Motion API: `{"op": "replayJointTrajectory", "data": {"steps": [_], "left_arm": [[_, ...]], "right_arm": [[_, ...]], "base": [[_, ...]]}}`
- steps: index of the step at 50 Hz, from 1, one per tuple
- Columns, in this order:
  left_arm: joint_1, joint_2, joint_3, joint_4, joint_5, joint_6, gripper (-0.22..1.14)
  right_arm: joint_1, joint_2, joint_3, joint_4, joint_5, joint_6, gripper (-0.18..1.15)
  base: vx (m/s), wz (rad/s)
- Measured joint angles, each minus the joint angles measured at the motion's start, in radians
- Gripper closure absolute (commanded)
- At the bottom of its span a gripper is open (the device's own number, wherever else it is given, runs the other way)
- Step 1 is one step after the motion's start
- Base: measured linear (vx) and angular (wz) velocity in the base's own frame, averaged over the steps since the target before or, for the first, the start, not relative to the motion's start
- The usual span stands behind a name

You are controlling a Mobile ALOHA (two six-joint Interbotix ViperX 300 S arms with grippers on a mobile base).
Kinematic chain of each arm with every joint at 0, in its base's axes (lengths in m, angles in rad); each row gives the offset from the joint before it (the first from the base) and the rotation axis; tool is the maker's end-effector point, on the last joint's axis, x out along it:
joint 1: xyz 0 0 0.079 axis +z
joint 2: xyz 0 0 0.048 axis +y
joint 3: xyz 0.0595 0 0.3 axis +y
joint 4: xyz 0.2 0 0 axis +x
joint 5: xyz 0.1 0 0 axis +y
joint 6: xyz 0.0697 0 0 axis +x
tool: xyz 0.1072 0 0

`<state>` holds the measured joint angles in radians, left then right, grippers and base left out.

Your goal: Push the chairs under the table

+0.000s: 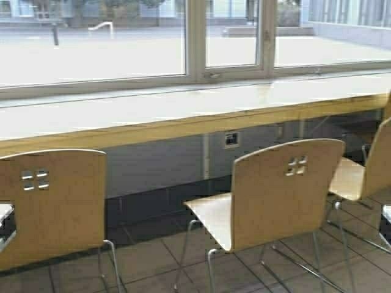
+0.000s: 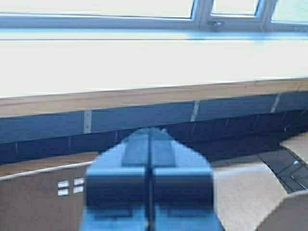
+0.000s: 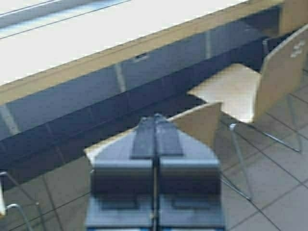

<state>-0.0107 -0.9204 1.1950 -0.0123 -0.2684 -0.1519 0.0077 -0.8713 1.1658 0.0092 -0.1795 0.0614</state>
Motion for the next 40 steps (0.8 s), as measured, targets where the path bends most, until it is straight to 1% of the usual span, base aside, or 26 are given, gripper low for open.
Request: {"op": "replayJointTrajectory", "data": {"steps": [13,28,34,40], "left_arm": [[0.0,0.0,0.008,-0.003,0.0,-0.038,0.89],[-0.002,0.005,0.012,-0.006,0.0,-0.077,0.89],[-0.009,0.021,0.018,-0.017,0.003,-0.141,0.89],[-0.057,0.066,0.018,-0.025,0.006,-0.241,0.88]], "right_arm": [[0.044,0.037,-0.002,0.002,0.0,0.0,0.93],[0.043,0.071,-0.012,0.002,0.002,0.0,0.93],[0.046,0.072,-0.012,0.003,0.002,0.006,0.92],[0.067,0.072,-0.012,0.011,0.002,0.04,0.92]], "base": [[0.22,0.28],[0.21,0.33],[0.21,0.42],[0.21,0.44]]}}
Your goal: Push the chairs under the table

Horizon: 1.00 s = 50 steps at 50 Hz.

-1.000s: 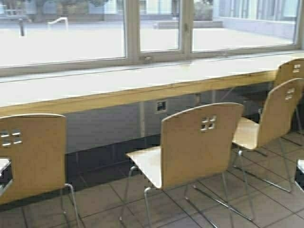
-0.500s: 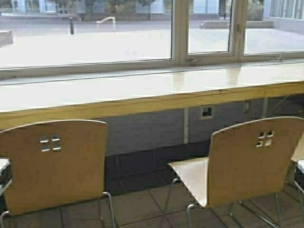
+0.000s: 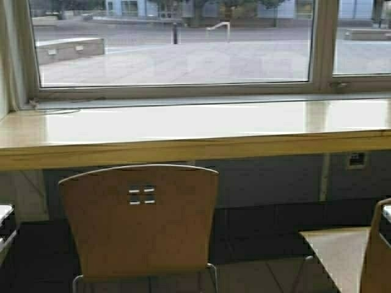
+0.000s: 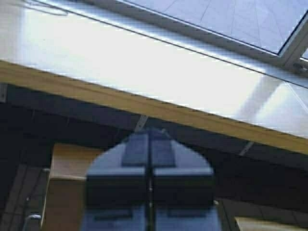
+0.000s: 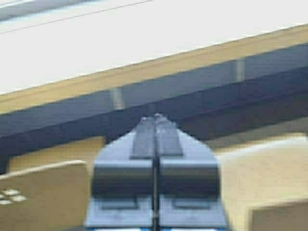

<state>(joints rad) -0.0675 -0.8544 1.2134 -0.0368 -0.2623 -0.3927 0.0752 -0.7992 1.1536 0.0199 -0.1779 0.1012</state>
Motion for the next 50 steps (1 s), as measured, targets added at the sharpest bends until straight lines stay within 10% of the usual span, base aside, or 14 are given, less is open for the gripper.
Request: {"op": "replayJointTrajectory", "data": {"steps": [18,38,50], "left_arm": [[-0.206,0.247,-0.028,-0.052,0.023,-0.235,0.65],[-0.302,0.755,-0.236,-0.132,0.023,-0.397,-0.06],[-0.373,1.06,-0.35,-0.256,0.017,-0.509,-0.09]], "right_arm": [[0.141,0.063,0.002,0.117,0.095,0.006,0.85],[0.143,0.229,-0.032,0.445,0.092,0.009,0.09],[0.143,0.518,-0.107,0.715,0.072,0.012,-0.04]], "base": [[0.18,0.36],[0.11,0.18],[0.09,-0.01]]}}
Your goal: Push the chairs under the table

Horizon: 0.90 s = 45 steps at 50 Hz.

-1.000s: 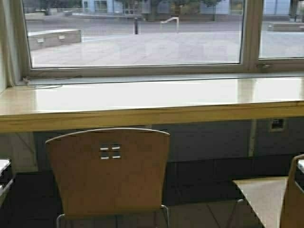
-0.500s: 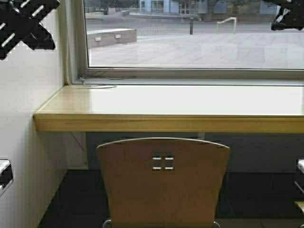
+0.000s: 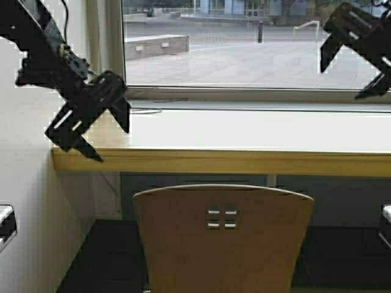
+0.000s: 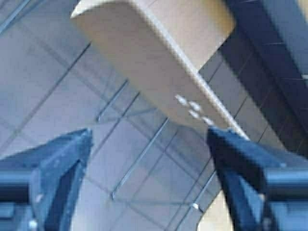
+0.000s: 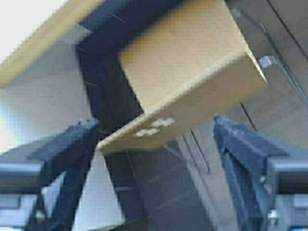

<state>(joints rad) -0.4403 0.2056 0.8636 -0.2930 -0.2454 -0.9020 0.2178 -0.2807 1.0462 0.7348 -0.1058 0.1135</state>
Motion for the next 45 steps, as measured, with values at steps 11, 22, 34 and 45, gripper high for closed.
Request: {"op": "replayJointTrajectory", "data": {"steps": [11,22,34,45], "left_arm": [[-0.081,0.17,-0.103,-0.17,-0.038,-0.084,-0.09],[-0.104,0.273,-0.215,-0.285,-0.031,-0.087,-0.09],[-0.107,0.364,-0.284,-0.36,-0.005,-0.087,-0.09],[-0.107,0.459,-0.374,-0.439,0.008,-0.087,-0.09]], "right_arm": [[0.005,0.318,-0.091,0.305,0.015,-0.002,-0.04],[0.054,0.548,-0.204,0.483,0.038,-0.002,-0.04],[0.074,0.724,-0.342,0.589,0.114,-0.002,-0.04],[0.072,0.813,-0.423,0.65,0.118,-0.002,-0.04]], "base": [[0.1,-0.07],[0.07,-0.05],[0.07,0.01],[0.07,0.0]]}}
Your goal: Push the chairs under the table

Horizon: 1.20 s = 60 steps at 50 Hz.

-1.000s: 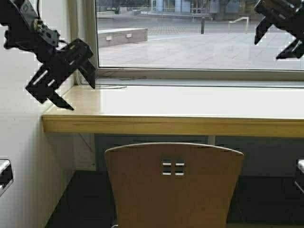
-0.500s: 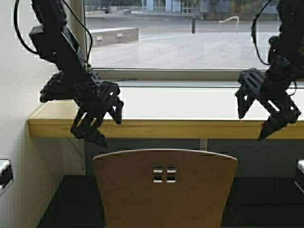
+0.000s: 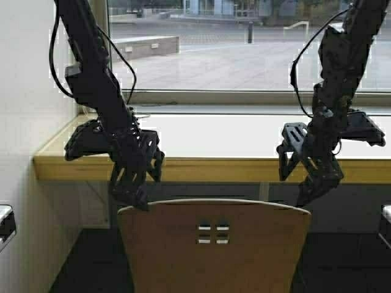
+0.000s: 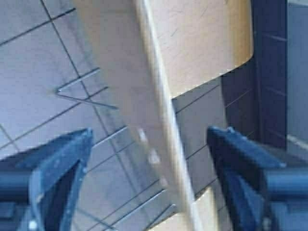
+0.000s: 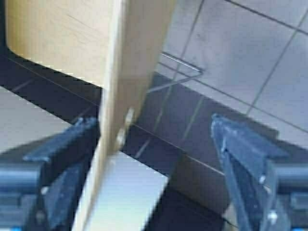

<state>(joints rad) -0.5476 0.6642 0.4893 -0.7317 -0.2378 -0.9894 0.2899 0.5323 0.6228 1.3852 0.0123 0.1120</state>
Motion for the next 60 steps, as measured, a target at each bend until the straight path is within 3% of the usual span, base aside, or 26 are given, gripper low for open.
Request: {"op": "replayJointTrajectory", "data": {"steps": [36,54,60], "left_arm": [[0.032,0.298,-0.387,-0.1,0.081,0.0,-0.09],[0.057,0.373,-0.451,-0.123,0.081,0.0,-0.07],[0.063,0.382,-0.453,-0.123,0.081,-0.002,0.01]], "right_arm": [[-0.032,0.351,-0.402,0.017,0.101,0.0,-0.04],[-0.051,0.5,-0.514,0.018,0.138,-0.003,-0.02],[-0.046,0.528,-0.528,0.017,0.144,-0.006,0.1]], "base": [[0.0,0.0],[-0.01,0.0],[0.01,0.0]]}}
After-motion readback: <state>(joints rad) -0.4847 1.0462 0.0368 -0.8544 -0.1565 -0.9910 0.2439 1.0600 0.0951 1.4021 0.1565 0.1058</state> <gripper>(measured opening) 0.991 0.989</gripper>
